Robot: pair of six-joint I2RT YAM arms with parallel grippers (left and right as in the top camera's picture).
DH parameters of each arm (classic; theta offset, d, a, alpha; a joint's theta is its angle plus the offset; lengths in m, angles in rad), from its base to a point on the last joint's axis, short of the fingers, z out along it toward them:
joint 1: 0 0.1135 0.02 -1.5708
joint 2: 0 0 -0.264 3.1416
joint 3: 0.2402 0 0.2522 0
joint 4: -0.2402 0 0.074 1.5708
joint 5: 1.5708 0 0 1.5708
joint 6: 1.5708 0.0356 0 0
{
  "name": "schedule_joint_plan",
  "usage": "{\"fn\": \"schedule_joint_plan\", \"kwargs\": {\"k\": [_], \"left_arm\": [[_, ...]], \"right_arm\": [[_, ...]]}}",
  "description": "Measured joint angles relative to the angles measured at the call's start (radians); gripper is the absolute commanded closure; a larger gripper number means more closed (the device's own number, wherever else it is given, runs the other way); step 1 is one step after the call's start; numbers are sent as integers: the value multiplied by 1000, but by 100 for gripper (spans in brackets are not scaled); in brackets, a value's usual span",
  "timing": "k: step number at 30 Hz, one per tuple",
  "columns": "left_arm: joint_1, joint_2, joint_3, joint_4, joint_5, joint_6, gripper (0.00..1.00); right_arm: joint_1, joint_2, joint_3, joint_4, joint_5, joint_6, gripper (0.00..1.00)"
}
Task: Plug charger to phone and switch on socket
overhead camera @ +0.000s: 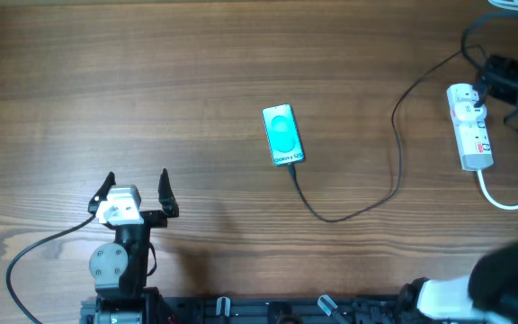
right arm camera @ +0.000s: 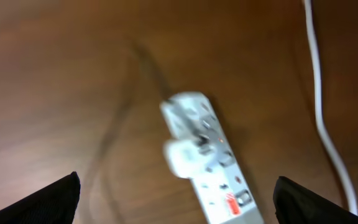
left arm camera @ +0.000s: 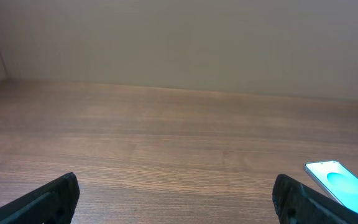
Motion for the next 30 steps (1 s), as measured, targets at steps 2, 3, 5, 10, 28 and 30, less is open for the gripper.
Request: {"fn": "schedule_joint_plan", "kwargs": {"k": [2,3,5,10,28,30], "left_arm": [[0,0,0,0,0,0,0],[0,0,0,0,0,0,0],[0,0,0,0,0,0,0],[0,0,0,0,-3,0,0],[0,0,0,0,-3,0,0],[0,0,0,-1,-3,0,0]], "right_arm": [[56,-77,0,0,0,0,0],[80,-105,0,0,0,0,0],[158,-166,0,0,-1,0,0],[315,-228,-1,0,0,0,0],[497,-301,-727,614,2,-16,0],[497,-330,-835,706,-17,-16,0]]}}
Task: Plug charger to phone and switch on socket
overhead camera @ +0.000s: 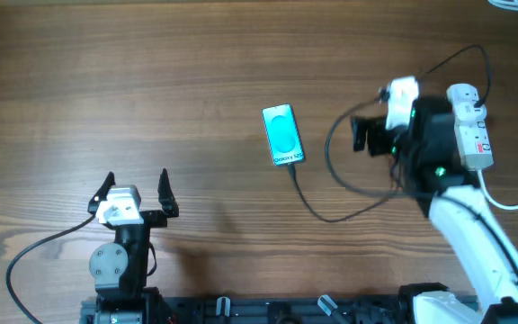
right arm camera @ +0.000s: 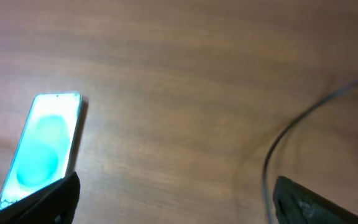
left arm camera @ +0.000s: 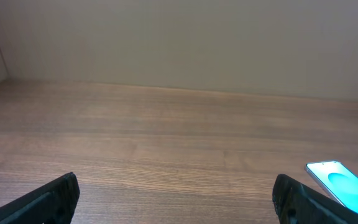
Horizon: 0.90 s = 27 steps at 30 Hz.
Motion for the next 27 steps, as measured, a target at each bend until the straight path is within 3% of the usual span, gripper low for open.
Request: {"fn": "schedule_joint_plan", "kwargs": {"k": [14,23,27], "left_arm": [[0,0,0,0,0,0,0],[0,-1,0,0,0,0,0],[0,-1,0,0,0,0,0]], "right_arm": [[0,-335,-496,231,-18,5,0],[0,-561,-620,257,-18,29,0],[0,-676,-636,182,-18,31,0]]}}
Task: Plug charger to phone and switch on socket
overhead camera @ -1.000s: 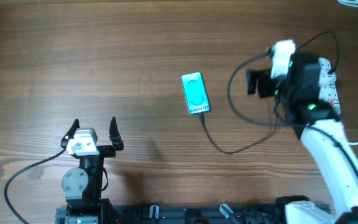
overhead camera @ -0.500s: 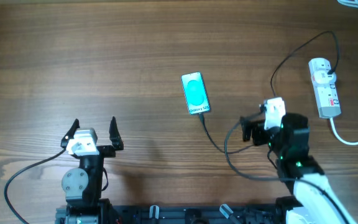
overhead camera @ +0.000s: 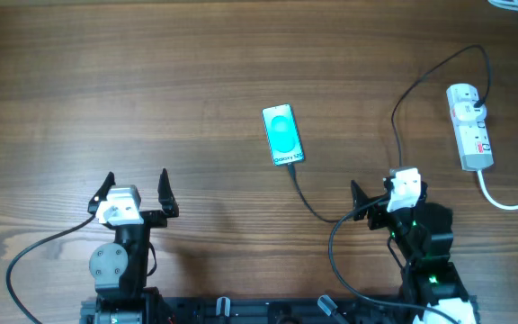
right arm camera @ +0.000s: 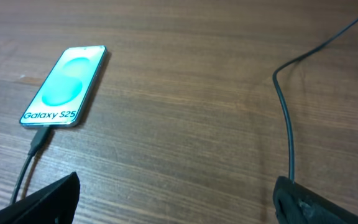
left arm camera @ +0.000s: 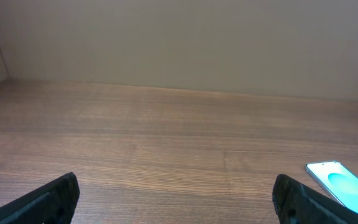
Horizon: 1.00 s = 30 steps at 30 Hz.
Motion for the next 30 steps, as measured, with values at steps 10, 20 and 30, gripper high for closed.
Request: {"fn": "schedule_joint_plan", "kwargs": {"k": [10,20,30], "left_arm": [[0,0,0,0,0,0,0],[0,0,0,0,0,0,0],[0,0,0,0,0,0,0]], "right_arm": [[0,-324,-10,-120,0,18,0],[0,-553,-10,-117,0,30,0],[0,-575,-10,-117,0,30,0]]}}
